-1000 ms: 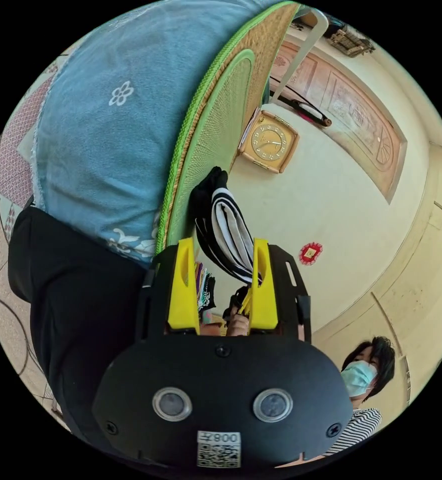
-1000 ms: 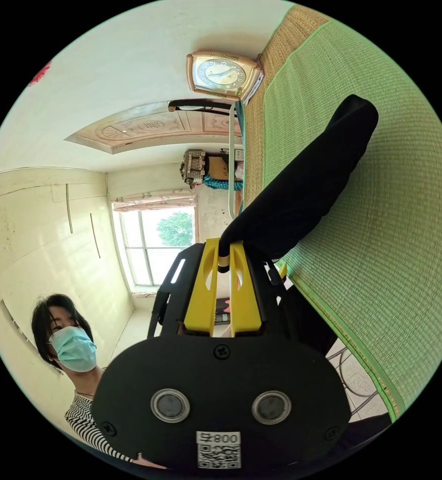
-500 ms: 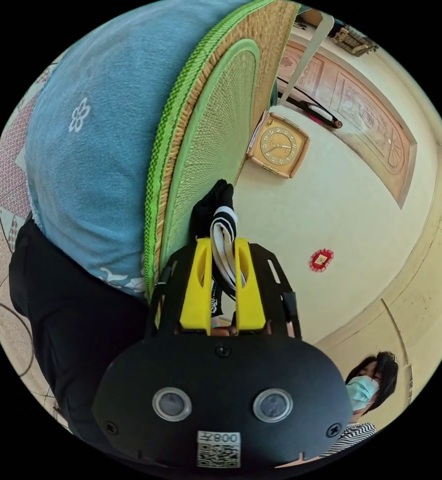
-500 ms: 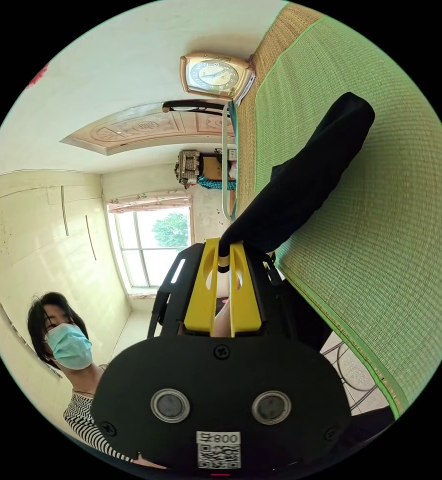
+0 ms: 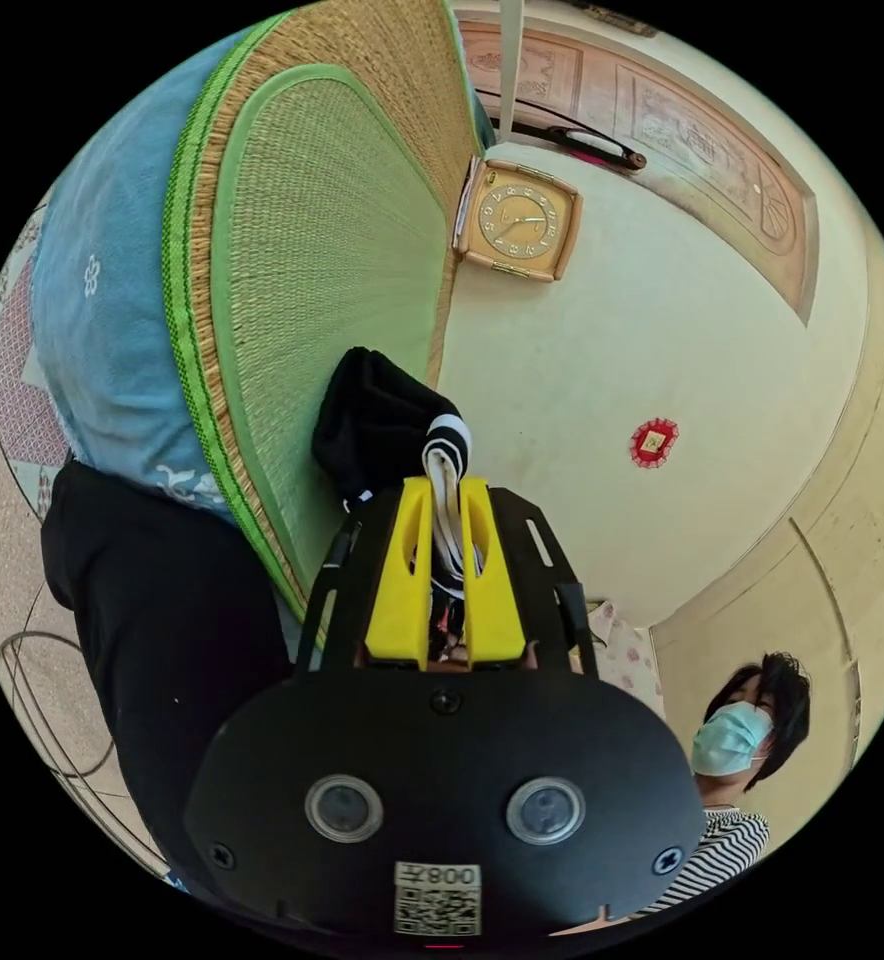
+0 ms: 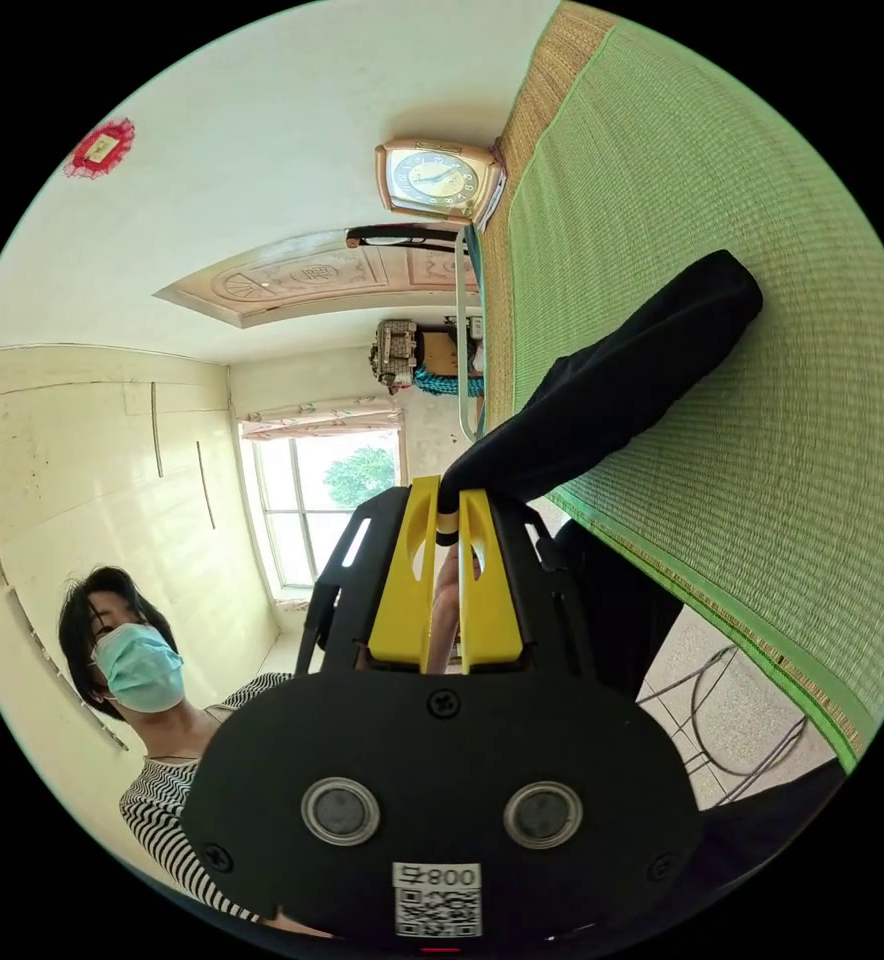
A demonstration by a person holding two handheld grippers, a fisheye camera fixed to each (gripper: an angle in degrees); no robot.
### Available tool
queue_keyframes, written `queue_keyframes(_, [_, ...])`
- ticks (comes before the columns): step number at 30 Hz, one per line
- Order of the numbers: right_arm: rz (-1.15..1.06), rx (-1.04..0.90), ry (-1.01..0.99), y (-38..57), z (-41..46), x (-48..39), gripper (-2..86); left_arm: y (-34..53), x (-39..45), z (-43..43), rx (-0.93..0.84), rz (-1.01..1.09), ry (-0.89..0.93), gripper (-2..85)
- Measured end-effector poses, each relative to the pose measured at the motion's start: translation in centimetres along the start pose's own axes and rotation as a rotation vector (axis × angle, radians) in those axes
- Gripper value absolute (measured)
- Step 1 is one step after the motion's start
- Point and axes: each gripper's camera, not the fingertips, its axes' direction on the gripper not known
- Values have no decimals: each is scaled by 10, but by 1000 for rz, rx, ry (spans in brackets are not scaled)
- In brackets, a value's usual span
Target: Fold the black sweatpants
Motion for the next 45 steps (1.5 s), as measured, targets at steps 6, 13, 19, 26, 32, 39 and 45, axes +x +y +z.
queue_keyframes(6, [-67,59,-14,37,-45,-14,10,10,38,34,-77,64,-19,53])
queue_keyframes(13, [-44,77,13,65,-74,-3,13,31,25,54,-89,-86,-77,95])
queue_keyframes(19, [-69,74,28,73,-89,-7,14,67,39,73,-94,-142,1,151])
queue_keyframes(26, [-101,44,59,83,-98,-15,16,84,59,148,-117,-236,99,198])
queue_keyframes(32, [-108,38,91,101,-120,-11,14,74,91,190,-15,-243,140,166])
queue_keyframes(39, [-73,79,73,130,-156,13,12,76,146,258,-35,-186,99,62])
queue_keyframes(45, [-77,153,18,163,-205,27,10,93,222,330,-117,-77,39,47])
